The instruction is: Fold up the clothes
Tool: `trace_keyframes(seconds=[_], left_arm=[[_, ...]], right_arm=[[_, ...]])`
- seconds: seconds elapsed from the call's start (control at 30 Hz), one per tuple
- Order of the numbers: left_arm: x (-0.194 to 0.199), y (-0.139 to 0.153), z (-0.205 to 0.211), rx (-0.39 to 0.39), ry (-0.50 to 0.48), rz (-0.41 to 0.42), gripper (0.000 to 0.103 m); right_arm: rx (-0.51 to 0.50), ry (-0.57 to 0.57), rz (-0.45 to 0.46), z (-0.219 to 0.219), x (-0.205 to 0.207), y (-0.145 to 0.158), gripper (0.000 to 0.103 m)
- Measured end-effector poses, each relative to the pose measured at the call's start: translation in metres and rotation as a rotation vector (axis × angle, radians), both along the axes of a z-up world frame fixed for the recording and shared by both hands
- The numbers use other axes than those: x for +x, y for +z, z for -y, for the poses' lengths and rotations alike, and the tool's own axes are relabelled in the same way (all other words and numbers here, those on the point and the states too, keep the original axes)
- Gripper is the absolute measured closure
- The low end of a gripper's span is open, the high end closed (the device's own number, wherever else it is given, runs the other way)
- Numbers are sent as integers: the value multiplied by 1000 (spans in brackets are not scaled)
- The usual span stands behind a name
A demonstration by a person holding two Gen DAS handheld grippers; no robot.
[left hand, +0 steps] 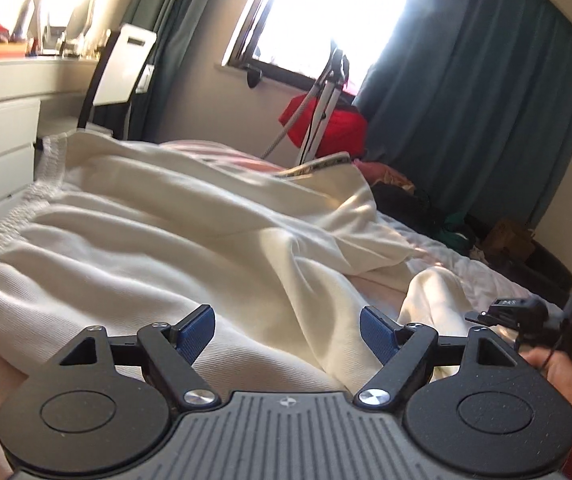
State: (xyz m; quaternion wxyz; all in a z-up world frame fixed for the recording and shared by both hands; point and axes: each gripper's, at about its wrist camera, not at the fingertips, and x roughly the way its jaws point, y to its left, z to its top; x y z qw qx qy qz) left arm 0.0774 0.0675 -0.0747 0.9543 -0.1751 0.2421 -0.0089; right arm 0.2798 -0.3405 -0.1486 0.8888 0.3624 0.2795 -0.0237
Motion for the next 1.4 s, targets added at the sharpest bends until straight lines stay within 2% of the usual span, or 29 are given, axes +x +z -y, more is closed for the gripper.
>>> trace_keyframes(seconds=[0.07,0.2,0.43,0.47,0.57,0.67,0.8,0.83,0.9,0.93,1.07,1.13,1.27,1.4], left_arm=[[6,-6,0,4,-3,-7,22],[12,-13,3,2,-6,-17,22],[6,-9,8,3,-12,-11,22],[6,-9,6,-23,-16,-19,22],[6,-11,1,-93,-18,-50,22],[4,-12,-4,-92,15,-86,22],[-6,-10,-18,-149,78,-138,21],[-10,-10,-21,-169,95,-153,21],[-18,-8,-29,-212,125,-182,20],[-22,-7,-33,-229,138,-190,20],[-36,-3,-53,-328,191,-211,18],[-37,-8,-63,-408,212,-240,17],[-34,-28,-83,-522,279,-312,18],[-37,-55,-109,-712,363,-312,27]], right_arm=[[-58,0,15,-3,17,23,96],[-142,-13,170,5,34,95,97],[-224,-233,390,85,-16,186,97],[-238,-293,387,103,-32,184,97],[-311,-409,266,143,-75,157,97],[-209,-490,136,185,-123,100,96],[-40,-543,-65,216,-174,22,96],[38,-543,-111,222,-180,9,96],[184,-538,-108,235,-190,-3,96],[202,-529,-99,238,-191,-4,96],[138,-481,-39,228,-192,1,96],[112,-487,-54,221,-191,-3,96],[184,-481,-101,212,-183,-6,96],[154,-465,-83,209,-182,-4,95]])
